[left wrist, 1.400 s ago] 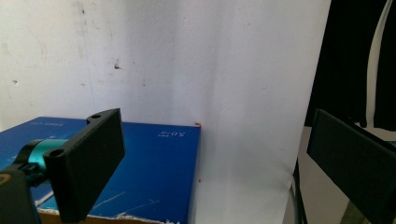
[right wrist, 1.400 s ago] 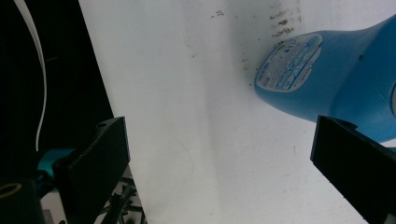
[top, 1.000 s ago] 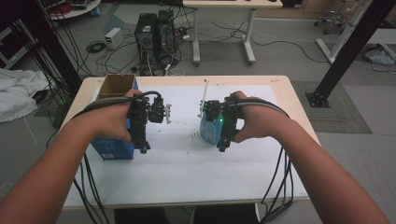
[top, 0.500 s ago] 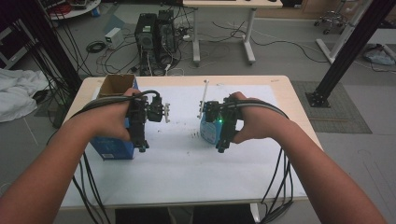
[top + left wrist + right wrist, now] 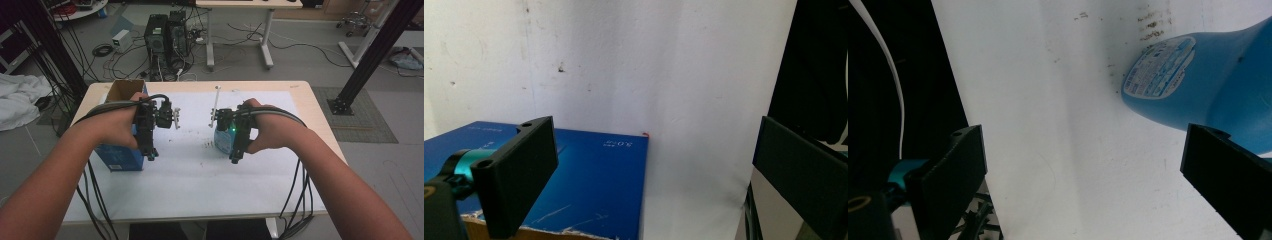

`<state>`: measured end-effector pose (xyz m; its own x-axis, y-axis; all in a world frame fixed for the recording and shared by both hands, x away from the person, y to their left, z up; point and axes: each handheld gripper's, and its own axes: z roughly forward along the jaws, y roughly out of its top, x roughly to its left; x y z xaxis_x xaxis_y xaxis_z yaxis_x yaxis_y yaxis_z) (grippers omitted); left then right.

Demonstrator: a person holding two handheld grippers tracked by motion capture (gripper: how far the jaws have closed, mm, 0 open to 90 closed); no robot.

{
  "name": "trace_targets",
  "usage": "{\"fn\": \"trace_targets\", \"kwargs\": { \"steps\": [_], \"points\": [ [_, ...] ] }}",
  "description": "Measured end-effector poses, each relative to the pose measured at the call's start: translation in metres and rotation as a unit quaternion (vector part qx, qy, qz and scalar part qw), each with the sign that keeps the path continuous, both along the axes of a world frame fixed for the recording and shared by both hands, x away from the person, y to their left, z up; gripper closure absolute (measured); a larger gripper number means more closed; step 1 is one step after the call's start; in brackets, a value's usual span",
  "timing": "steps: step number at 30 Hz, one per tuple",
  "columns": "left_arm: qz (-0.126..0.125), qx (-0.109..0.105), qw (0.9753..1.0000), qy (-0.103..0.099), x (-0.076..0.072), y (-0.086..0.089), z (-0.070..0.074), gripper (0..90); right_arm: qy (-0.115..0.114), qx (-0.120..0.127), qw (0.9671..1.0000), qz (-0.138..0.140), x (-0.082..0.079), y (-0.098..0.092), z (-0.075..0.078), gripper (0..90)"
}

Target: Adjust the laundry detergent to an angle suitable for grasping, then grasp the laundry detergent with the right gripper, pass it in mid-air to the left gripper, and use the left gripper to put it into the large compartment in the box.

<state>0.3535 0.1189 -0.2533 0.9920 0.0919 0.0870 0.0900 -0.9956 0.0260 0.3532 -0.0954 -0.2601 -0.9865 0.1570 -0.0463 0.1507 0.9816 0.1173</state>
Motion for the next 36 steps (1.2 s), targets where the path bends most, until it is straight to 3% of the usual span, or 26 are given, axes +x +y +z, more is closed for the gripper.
{"fn": "trace_targets", "kwargs": {
  "steps": [22,26,34,36],
  "points": [
    [0.007,0.003,1.0000,-0.003,0.0014,-0.0007,-0.0013,4.2,-0.002,0.004,1.0000,0.006,0.0054,-0.0024,0.0023,3.7],
    [0.010,-0.006,0.9999,-0.001,0.0033,0.0031,-0.0028,4.2,0.000,0.000,1.0000,0.003,0.0059,-0.0019,0.0009,3.6],
    [0.005,-0.007,1.0000,0.001,0.0054,0.0047,-0.0080,4.2,-0.001,0.010,0.9999,-0.008,0.0021,-0.0018,0.0044,3.6],
    [0.001,-0.007,1.0000,0.000,0.0053,0.0041,-0.0080,4.2,-0.010,0.025,0.9996,-0.007,0.0006,-0.0040,0.0053,3.7]
  ]
}}
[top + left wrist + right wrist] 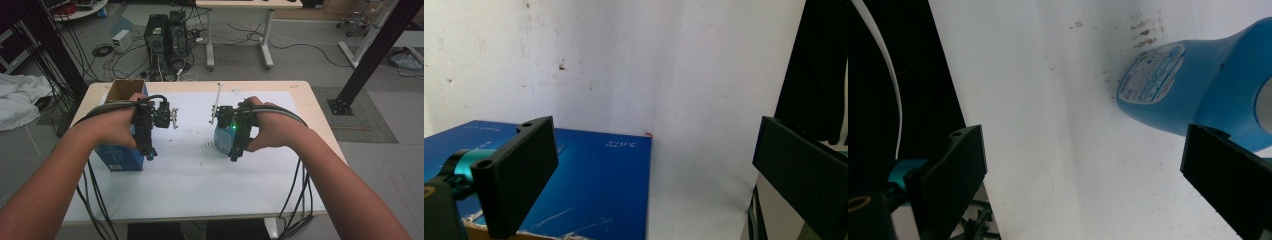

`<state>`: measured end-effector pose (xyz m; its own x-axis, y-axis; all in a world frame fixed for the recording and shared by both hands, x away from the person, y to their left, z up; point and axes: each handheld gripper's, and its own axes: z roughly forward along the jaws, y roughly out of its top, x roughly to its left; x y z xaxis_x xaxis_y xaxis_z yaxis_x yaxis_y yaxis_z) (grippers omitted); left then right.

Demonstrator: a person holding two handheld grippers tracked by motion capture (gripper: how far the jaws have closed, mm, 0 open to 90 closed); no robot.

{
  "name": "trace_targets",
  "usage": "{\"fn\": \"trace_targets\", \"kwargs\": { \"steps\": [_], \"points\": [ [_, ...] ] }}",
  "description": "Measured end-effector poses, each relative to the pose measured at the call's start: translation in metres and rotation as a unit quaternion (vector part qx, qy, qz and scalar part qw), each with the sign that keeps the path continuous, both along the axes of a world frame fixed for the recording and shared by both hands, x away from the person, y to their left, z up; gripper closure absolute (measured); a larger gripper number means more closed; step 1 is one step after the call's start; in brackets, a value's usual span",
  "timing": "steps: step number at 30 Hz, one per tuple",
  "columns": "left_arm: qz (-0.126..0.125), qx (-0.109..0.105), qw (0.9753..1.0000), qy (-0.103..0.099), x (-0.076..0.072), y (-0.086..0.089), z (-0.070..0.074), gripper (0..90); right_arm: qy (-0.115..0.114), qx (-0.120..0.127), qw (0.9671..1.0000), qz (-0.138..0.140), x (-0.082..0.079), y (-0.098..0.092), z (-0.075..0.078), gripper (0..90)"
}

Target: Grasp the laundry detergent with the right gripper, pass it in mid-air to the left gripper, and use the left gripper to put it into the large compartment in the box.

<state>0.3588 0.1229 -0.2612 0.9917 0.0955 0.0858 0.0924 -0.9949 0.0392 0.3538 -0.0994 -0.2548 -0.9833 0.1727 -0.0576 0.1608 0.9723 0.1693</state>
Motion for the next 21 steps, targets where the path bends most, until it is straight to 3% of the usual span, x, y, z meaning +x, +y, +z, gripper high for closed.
{"fn": "trace_targets", "kwargs": {
  "steps": [9,21],
  "points": [
    [-0.004,-0.003,1.0000,-0.003,-0.004,-0.002,0.002,4.2,-0.017,0.068,0.9974,-0.013,-0.006,-0.013,0.002,3.7],
    [-0.007,-0.003,1.0000,-0.003,-0.008,-0.004,0.000,4.2,-0.014,0.106,0.9937,-0.035,-0.016,-0.036,-0.009,3.6]
  ]
}}
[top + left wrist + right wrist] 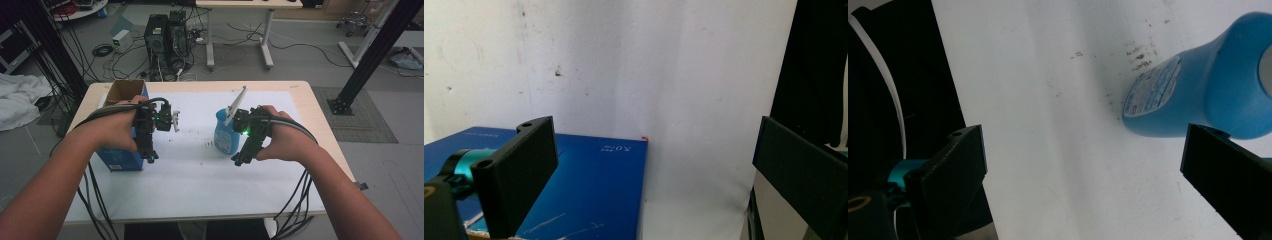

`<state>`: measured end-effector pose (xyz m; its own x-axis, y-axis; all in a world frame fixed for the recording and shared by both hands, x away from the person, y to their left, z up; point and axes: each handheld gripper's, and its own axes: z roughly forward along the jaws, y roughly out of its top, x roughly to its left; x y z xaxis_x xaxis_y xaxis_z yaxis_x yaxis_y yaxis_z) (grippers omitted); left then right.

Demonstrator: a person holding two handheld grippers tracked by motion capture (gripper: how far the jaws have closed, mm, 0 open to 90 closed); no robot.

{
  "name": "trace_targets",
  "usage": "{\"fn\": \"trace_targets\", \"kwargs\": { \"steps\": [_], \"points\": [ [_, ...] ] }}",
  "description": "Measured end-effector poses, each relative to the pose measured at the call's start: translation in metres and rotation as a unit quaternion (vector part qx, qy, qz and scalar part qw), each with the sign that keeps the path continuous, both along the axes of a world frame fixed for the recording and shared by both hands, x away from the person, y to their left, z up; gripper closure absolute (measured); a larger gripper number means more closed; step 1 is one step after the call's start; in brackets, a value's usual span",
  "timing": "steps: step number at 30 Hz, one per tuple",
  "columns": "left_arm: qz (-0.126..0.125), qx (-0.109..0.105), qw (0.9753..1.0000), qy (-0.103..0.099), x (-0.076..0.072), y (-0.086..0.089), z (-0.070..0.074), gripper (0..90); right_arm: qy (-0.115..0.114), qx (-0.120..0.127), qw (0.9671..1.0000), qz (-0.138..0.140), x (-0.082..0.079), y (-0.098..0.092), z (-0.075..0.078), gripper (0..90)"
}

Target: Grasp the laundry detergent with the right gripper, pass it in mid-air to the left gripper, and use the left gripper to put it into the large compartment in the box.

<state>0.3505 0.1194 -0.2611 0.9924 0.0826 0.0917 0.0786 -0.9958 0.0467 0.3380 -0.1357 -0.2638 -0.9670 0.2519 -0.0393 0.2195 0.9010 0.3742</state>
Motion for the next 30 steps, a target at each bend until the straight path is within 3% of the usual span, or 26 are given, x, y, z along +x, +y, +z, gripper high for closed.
{"fn": "trace_targets", "kwargs": {
  "steps": [12,17,30],
  "points": [
    [-0.007,0.002,1.0000,0.002,-0.001,-0.004,-0.001,4.2,-0.004,0.044,0.9981,-0.042,0.000,-0.032,-0.016,3.7],
    [-0.008,0.003,1.0000,0.003,-0.002,-0.005,0.000,4.2,-0.001,0.066,0.9952,-0.072,0.009,-0.049,-0.032,3.7],
    [-0.013,0.008,0.9999,0.002,-0.010,-0.008,0.003,4.2,0.017,0.081,0.9905,-0.110,0.037,-0.055,-0.068,3.6]
  ]
}}
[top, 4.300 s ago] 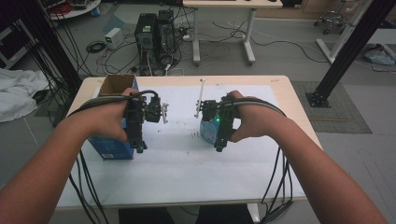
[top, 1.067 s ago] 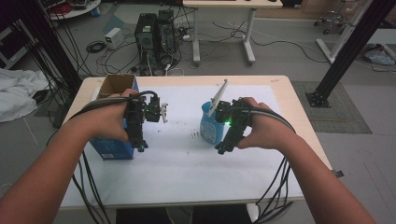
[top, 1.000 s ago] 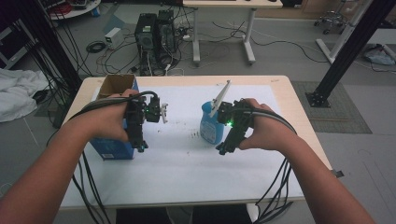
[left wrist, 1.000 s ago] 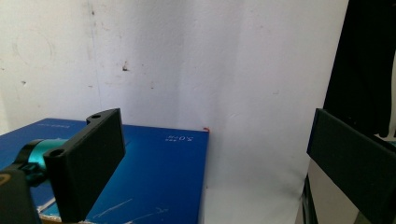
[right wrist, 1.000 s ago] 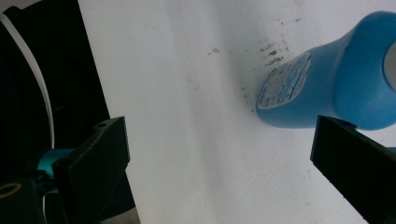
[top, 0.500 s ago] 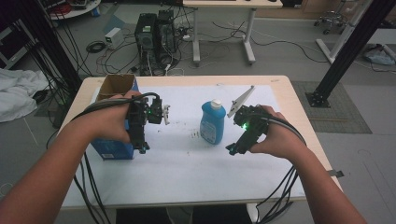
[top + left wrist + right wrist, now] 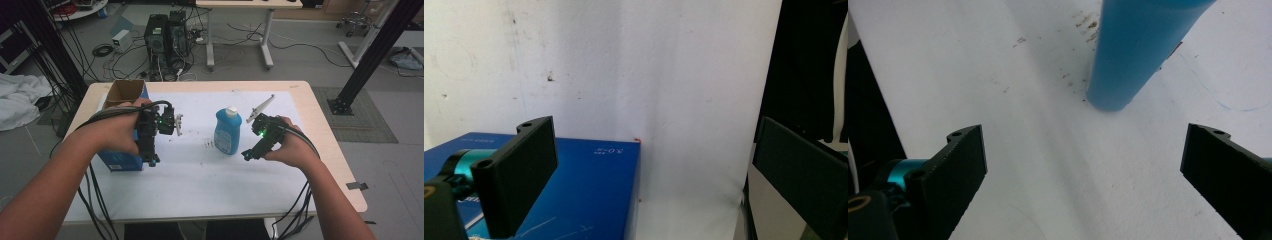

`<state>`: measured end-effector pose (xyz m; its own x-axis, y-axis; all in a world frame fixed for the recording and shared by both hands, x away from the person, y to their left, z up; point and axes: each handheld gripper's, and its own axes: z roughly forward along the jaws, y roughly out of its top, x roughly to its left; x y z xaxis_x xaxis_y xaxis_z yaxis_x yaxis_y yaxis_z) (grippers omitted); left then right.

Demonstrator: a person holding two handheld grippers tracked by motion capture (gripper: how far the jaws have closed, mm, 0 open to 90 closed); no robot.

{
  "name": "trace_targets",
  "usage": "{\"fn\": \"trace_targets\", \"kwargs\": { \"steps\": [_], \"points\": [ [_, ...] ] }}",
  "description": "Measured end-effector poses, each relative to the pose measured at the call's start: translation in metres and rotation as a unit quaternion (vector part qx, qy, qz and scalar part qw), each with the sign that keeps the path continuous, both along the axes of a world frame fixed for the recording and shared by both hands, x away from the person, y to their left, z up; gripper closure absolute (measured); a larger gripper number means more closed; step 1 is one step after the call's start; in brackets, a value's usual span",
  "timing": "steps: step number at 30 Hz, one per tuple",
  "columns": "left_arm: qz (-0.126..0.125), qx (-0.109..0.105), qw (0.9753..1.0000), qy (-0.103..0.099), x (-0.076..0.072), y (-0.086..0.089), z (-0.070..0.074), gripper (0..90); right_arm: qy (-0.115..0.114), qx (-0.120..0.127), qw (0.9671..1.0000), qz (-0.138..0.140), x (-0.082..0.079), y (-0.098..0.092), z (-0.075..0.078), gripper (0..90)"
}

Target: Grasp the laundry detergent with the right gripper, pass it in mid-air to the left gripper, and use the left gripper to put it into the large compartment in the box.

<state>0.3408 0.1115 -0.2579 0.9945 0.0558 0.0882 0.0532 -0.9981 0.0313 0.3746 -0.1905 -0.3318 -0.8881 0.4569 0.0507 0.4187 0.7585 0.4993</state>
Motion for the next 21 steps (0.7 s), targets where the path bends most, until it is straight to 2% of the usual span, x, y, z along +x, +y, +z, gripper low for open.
{"fn": "trace_targets", "kwargs": {
  "steps": [7,16,17,21],
  "points": [
    [-0.002,-0.002,1.0000,0.000,-0.001,0.000,0.000,4.2,0.004,-0.001,0.9999,-0.012,0.010,0.005,-0.013,3.6],
    [-0.005,-0.007,1.0000,0.000,-0.001,0.000,-0.004,4.2,0.008,0.032,0.9989,-0.033,0.021,0.008,-0.030,3.6],
    [-0.003,-0.008,1.0000,0.000,-0.001,0.001,-0.004,4.2,0.008,0.043,0.9984,-0.037,0.024,0.008,-0.034,3.6],
    [-0.002,-0.008,1.0000,0.000,-0.002,0.002,-0.004,4.2,0.000,0.049,0.9980,-0.041,0.026,0.007,-0.037,3.6]
  ]
}}
